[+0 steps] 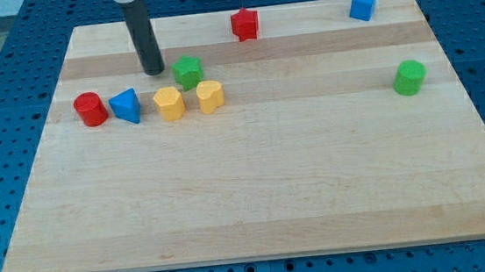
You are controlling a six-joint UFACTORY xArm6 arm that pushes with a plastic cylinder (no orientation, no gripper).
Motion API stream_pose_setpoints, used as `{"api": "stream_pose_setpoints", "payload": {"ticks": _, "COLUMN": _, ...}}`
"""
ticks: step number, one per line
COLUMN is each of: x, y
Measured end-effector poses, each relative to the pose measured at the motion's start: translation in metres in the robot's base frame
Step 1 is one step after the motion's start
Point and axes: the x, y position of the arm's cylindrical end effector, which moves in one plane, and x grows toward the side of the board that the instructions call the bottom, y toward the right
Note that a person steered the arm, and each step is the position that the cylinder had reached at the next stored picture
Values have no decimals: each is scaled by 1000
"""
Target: Push the green star below the red star
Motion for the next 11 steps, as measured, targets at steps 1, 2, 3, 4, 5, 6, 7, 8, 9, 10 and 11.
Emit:
{"api": "stream_pose_setpoints", "payload": {"ticks": 1, "x": 10, "y": -7}}
{"api": "stream_pose_setpoints", "payload": {"ticks": 2, "x": 12, "y": -3}}
{"api": "stream_pose_setpoints", "payload": {"ticks": 3, "x": 12, "y": 19}}
{"api": "stream_pose_setpoints", "payload": {"ticks": 4, "x": 12, "y": 49}}
{"api": "stream_pose_setpoints", "payload": {"ticks": 5, "x": 12, "y": 78}}
{"api": "stream_pose_setpoints", "payload": {"ticks": 6, "x": 12, "y": 104}}
{"api": "stream_pose_setpoints", "payload": {"ticks": 7, "x": 13, "y": 126}}
{"api": "stream_pose_setpoints", "payload": {"ticks": 8, "x": 15, "y": 147}}
{"api": "stream_pose_setpoints", "payload": {"ticks": 9, "x": 23, "y": 162}}
{"api": "stream_pose_setpoints", "payload": {"ticks": 10, "x": 22, "y": 165}}
{"api": "stream_pose_setpoints", "payload": {"ticks": 11, "x": 1, "y": 167}}
